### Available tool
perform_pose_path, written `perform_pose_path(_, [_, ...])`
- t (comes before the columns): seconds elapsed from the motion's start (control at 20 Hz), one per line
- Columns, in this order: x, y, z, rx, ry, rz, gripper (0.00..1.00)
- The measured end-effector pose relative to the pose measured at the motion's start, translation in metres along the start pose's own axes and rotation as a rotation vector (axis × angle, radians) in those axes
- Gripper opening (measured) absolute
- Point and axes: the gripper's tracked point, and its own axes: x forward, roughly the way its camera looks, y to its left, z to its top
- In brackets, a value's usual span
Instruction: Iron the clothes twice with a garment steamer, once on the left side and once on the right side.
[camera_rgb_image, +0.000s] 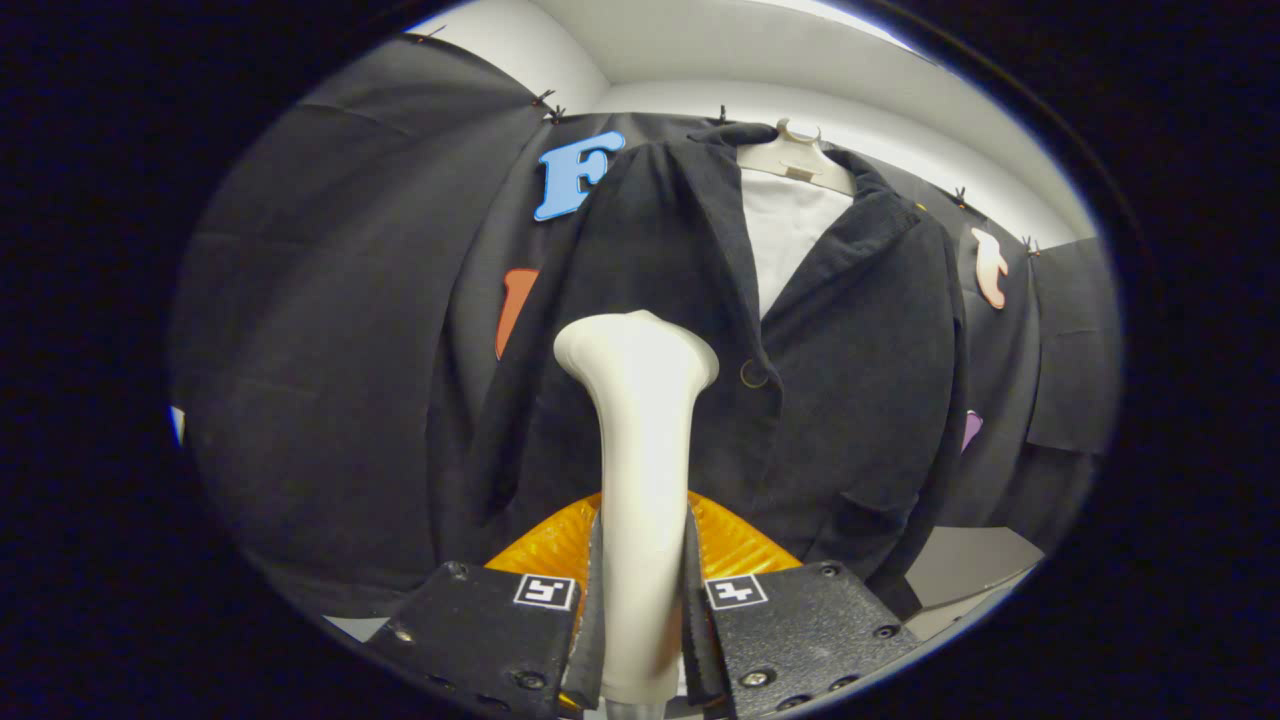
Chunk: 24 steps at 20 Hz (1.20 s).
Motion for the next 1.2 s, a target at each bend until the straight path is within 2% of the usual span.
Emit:
perform_pose_path(0.55, [-0.026,0.019,-0.091,-0.014,0.184,0.053,0.34])
perform_pose_path(1.2, [-0.065,0.026,-0.188,-0.018,0.406,0.061,0.34])
